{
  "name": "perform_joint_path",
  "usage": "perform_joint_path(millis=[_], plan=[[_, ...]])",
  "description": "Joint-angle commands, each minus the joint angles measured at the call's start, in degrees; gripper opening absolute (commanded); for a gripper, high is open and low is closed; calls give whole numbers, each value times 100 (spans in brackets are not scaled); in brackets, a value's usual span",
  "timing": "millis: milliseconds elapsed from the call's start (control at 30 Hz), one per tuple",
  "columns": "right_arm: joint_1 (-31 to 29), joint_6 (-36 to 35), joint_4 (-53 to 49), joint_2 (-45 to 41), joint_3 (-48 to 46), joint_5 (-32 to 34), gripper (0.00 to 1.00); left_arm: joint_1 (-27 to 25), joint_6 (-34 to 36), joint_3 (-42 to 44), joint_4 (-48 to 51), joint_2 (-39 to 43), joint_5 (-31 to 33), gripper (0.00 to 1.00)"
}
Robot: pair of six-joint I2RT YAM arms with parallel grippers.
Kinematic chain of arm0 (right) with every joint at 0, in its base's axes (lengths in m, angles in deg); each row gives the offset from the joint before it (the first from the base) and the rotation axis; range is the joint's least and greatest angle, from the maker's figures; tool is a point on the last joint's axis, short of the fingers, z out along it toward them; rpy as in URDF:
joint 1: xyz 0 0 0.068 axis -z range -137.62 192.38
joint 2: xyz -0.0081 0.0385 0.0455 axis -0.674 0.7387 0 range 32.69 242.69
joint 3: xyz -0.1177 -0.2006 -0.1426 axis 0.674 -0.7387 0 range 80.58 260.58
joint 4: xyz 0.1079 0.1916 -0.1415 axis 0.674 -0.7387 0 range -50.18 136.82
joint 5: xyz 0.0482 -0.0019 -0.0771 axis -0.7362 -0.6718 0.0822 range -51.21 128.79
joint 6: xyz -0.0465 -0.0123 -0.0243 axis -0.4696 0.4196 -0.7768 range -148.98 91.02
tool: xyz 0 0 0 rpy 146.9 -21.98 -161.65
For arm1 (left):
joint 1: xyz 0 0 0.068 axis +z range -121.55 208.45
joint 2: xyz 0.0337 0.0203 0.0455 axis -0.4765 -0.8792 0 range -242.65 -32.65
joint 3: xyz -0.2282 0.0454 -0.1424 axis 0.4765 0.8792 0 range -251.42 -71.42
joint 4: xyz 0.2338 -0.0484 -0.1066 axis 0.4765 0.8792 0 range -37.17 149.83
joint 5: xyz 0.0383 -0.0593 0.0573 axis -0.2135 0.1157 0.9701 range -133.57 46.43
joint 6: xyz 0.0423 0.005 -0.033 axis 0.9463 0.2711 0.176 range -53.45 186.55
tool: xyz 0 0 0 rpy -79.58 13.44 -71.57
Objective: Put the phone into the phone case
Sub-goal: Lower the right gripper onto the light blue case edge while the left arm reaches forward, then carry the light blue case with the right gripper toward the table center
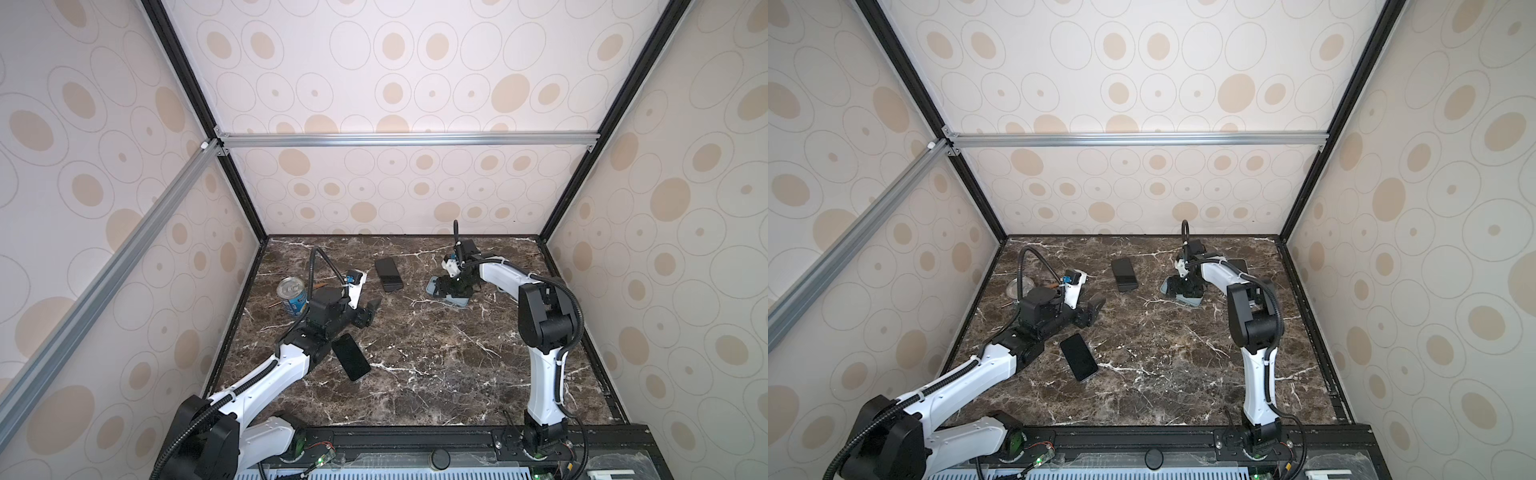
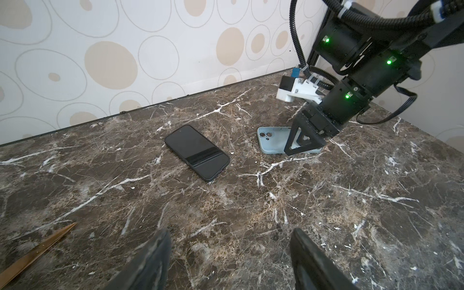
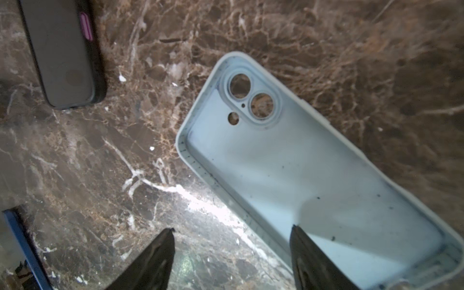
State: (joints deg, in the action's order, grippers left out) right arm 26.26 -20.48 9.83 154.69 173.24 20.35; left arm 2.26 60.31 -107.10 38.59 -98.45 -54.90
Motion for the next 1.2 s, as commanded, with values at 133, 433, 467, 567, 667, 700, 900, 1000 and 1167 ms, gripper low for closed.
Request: perform_joint_path(millis=[133, 433, 467, 567, 667, 700, 900, 1000, 1167], plan=[[-141, -444, -443, 92, 156, -521, 74, -8, -100, -26, -52, 89, 36, 75], [-173, -657, -488, 179, 306, -611, 73, -8, -24, -126, 143, -45, 127, 75], [-179, -665, -518, 267, 428, -564, 73, -8, -39, -131, 125, -55, 102, 74], [-210, -682, -550, 500, 756, -438, 73, -6, -62, -143, 129, -56, 68, 74], [-212, -659, -529, 652, 1014, -398, 73, -8, -48, -142, 177, -34, 93, 74], [-214, -647, -511, 704, 1084, -400, 73, -4, -42, -136, 191, -21, 108, 74], [-265, -691, -814, 1140, 1535, -511, 74, -8, -26, -146, 200, 15, 123, 74], [-418, -802, -839, 1121, 1452, -627, 74, -8, -13, -156, 229, 14, 140, 74], [-670, -833, -902, 934, 1150, -679, 73, -3, -6, -159, 229, 75, 173, 74]])
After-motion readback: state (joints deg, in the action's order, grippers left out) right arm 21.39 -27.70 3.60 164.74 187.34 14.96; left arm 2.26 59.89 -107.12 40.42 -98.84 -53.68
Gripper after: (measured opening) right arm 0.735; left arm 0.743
